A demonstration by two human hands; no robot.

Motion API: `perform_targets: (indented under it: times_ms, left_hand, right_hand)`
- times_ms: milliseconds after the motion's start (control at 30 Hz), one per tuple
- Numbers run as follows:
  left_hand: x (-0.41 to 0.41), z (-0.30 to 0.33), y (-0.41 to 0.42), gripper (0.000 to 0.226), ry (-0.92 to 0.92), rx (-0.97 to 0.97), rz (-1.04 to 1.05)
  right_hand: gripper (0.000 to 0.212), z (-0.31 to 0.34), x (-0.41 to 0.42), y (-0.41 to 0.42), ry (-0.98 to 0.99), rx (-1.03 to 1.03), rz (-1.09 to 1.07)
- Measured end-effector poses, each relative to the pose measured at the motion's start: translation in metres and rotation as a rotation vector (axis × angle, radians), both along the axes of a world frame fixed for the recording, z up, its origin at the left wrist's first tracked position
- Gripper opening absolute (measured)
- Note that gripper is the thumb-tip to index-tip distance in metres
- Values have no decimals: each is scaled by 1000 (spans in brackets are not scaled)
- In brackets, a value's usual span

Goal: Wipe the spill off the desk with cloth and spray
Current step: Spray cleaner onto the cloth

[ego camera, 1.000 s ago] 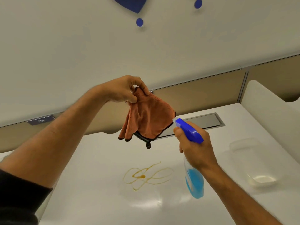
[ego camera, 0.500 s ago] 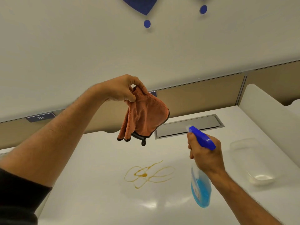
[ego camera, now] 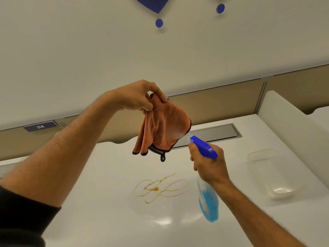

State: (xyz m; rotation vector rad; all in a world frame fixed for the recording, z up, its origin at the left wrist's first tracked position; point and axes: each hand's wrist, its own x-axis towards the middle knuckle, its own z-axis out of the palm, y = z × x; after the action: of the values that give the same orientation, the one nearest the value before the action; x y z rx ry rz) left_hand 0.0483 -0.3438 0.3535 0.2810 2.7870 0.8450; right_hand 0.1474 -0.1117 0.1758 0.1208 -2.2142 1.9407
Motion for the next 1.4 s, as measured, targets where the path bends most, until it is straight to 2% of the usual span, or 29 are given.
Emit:
perform_targets:
  times_ms: [133, 267, 333, 533, 933, 1133, 1300, 1400]
  left_hand:
    - [1, -1, 4, 51, 2, 1, -24]
    - [0, -3, 8, 49, 6, -8, -31]
    - [-1, -5, 10, 49, 1, -14, -32]
    - [-1, -19, 13, 50, 17, -5, -51]
    - [11, -97, 30, 52, 1, 3, -110]
    - [14, -116, 32, 51, -32, 22, -111]
    - [15, -122, 35, 49, -21, 31, -105]
    - [17, -124, 39, 48, -14, 44, -87]
  right_hand:
    - [18, 6, -10, 7, -22, -64, -71]
    - [30, 12, -4, 6, 126, -37, 54]
    - [32, 6, 1, 4, 136, 18, 111]
    - [16, -41, -2, 38, 0, 37, 40]
    - [24, -156, 1, 163, -174, 136, -71]
    - [45, -170, 8, 179, -252, 146, -22]
    - [104, -164, 18, 200, -410, 229, 133]
    - [120, -156, 31, 213, -434, 268, 159]
